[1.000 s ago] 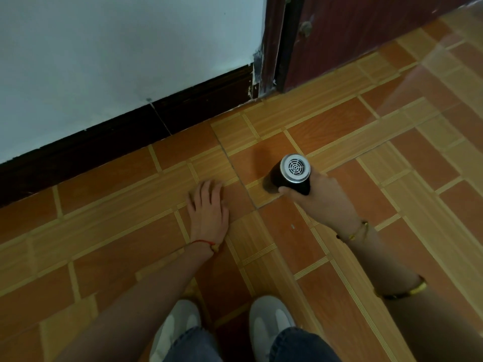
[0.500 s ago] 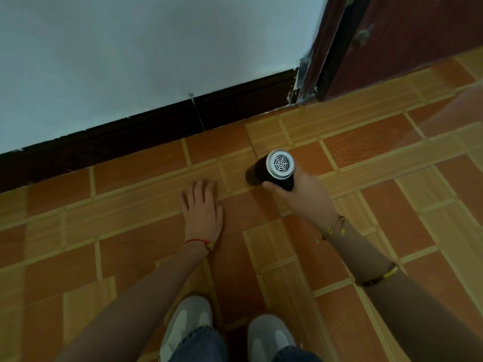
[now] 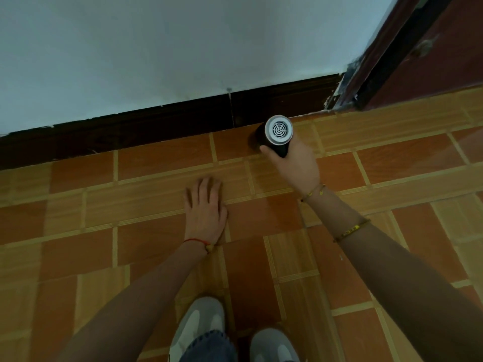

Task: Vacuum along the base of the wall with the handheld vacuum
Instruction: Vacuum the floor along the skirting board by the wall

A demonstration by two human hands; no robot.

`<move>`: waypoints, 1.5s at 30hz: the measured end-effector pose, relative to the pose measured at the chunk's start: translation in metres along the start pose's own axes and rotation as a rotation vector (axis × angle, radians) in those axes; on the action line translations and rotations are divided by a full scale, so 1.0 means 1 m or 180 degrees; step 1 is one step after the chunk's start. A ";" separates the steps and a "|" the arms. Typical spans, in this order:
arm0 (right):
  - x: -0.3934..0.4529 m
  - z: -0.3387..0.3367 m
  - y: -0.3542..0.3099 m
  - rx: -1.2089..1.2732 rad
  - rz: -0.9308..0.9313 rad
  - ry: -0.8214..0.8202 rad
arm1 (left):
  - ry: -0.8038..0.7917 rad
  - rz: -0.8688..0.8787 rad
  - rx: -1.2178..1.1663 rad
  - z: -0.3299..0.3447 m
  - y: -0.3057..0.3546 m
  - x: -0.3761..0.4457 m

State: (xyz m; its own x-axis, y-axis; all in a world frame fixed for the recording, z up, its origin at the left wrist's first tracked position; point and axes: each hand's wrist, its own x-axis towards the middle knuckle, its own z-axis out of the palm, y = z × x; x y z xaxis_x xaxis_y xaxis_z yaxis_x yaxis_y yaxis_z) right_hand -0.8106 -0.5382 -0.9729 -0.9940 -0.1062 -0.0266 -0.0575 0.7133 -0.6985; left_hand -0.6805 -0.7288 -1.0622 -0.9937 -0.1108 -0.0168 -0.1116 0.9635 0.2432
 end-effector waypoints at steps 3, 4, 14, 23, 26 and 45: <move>0.008 0.012 -0.007 -0.0039 -0.0175 -0.0188 | 0.0057 0.0009 -0.0156 0.000 -0.003 0.000; 0.012 0.013 -0.007 -0.0022 -0.0163 -0.0158 | 0.0069 0.0031 -0.0202 0.000 -0.004 0.000; 0.023 0.024 -0.018 -0.0012 -0.0066 0.0333 | 0.0050 0.0085 -0.0263 -0.003 -0.022 -0.003; 0.016 0.055 -0.044 -0.0144 -0.0329 -0.0012 | 0.0109 0.0123 -0.0313 -0.004 -0.022 -0.003; 0.021 0.037 -0.026 -0.0227 -0.0110 0.0284 | 0.0072 0.0076 -0.0317 -0.007 -0.025 -0.005; -0.001 0.074 -0.079 -0.0104 -0.0237 -0.0210 | 0.0011 -0.0599 0.0067 -0.024 -0.083 -0.044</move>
State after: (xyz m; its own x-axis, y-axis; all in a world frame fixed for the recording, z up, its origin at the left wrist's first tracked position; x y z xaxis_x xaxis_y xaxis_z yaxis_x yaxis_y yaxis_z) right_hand -0.7979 -0.6455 -0.9710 -0.9786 -0.2043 -0.0233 -0.1351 0.7239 -0.6766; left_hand -0.6273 -0.8099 -1.0588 -0.9552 -0.2903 -0.0569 -0.2957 0.9306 0.2158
